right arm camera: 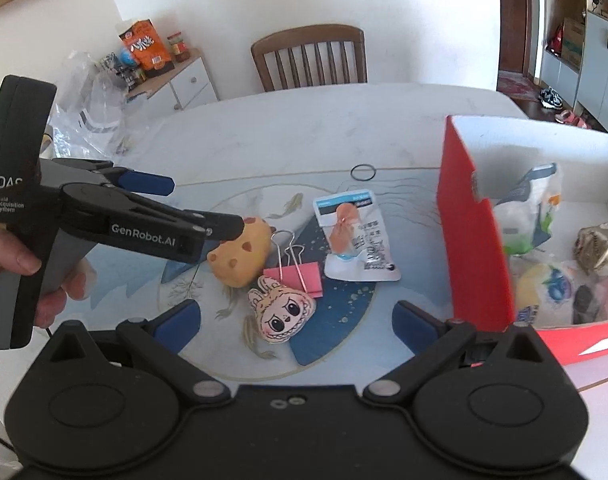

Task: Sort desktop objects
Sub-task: 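Move both grippers back over the remaining items on the table, then grasp the yellow spotted plush with left gripper while right grasps bunny keychain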

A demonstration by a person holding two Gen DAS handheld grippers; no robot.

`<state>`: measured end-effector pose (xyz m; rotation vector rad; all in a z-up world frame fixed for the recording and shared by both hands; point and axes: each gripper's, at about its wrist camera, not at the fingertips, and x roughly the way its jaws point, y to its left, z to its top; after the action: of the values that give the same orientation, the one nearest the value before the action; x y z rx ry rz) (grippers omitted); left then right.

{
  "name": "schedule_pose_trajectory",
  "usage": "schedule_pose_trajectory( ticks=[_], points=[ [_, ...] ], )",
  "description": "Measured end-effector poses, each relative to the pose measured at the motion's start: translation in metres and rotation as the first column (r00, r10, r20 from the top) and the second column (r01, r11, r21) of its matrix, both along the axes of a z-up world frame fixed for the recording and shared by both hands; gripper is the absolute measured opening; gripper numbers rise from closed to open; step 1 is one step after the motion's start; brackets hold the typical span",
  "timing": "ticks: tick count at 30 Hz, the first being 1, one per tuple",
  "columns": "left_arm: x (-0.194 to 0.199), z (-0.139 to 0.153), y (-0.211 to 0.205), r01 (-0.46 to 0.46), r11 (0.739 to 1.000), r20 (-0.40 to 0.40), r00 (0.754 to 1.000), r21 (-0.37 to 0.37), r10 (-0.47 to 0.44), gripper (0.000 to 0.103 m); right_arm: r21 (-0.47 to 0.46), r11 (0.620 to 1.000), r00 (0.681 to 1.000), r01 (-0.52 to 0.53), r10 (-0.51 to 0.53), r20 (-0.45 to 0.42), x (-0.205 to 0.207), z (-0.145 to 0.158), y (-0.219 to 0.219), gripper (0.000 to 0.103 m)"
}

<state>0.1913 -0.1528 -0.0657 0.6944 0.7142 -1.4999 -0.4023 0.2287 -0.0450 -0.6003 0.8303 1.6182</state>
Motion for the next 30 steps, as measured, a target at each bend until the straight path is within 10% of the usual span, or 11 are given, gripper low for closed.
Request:
schedule_pose_trajectory(
  ticks=[30],
  points=[
    [0.008, -0.056, -0.038, 0.043, 0.988, -0.112, 0.993, 0.147, -0.026, 0.102, -0.126, 0.992, 0.996, 0.018, -0.007, 0.084, -0.033, -0.064, 0.051, 0.088]
  ],
)
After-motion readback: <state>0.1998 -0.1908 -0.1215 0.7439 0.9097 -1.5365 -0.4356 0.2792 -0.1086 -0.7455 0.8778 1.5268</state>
